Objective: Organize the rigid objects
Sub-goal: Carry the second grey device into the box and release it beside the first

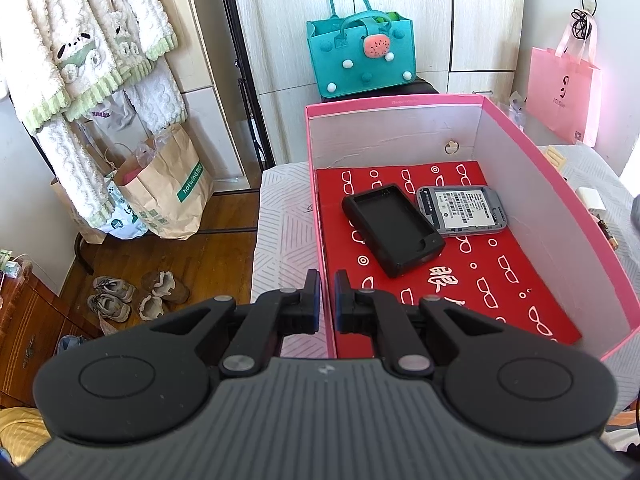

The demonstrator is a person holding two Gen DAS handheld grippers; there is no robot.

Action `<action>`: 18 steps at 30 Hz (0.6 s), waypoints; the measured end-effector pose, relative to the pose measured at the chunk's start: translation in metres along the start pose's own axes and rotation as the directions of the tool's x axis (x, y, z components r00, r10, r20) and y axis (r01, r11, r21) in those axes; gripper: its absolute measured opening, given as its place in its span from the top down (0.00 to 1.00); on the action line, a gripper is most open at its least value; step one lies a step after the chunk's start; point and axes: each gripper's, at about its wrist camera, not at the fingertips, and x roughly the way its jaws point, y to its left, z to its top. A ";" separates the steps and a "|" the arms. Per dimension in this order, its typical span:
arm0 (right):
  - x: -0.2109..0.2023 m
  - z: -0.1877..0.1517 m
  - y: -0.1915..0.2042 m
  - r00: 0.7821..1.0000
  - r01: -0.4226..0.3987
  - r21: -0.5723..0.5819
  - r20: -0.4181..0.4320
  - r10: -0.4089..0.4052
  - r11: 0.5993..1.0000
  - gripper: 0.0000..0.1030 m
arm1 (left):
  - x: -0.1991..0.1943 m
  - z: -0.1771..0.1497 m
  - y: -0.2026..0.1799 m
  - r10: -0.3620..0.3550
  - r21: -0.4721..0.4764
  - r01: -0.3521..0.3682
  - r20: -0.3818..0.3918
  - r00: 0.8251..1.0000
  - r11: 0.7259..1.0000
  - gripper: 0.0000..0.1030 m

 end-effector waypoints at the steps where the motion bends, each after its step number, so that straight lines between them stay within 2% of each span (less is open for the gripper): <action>1: -0.005 0.006 0.002 1.000 -0.008 -0.004 0.022 0.008 1.000 0.36 | 0.000 -0.001 0.000 -0.001 0.001 0.001 0.002 1.000 1.000 0.94; 4: -0.018 0.025 0.011 0.995 -0.048 -0.033 0.090 0.051 0.998 0.36 | 0.000 -0.001 -0.001 -0.001 0.003 0.001 0.005 1.000 1.000 0.94; 7: -0.028 0.045 0.035 0.984 -0.050 -0.147 0.159 0.073 0.988 0.36 | 0.000 0.000 -0.002 -0.001 0.014 0.001 0.005 1.000 1.000 0.94; 9: -0.025 0.061 0.051 0.976 -0.099 -0.207 0.172 0.136 0.973 0.36 | 0.000 0.000 -0.002 -0.003 0.015 0.003 0.006 1.000 1.000 0.94; 14: 0.005 0.095 0.093 0.949 -0.257 -0.316 0.094 0.300 0.913 0.36 | -0.001 -0.001 0.001 -0.022 0.007 0.022 0.014 1.000 1.000 0.94; 18: 0.040 0.114 0.128 0.933 -0.342 -0.408 -0.040 0.358 0.846 0.36 | -0.002 -0.001 0.007 -0.052 0.000 0.052 0.013 0.999 0.999 0.94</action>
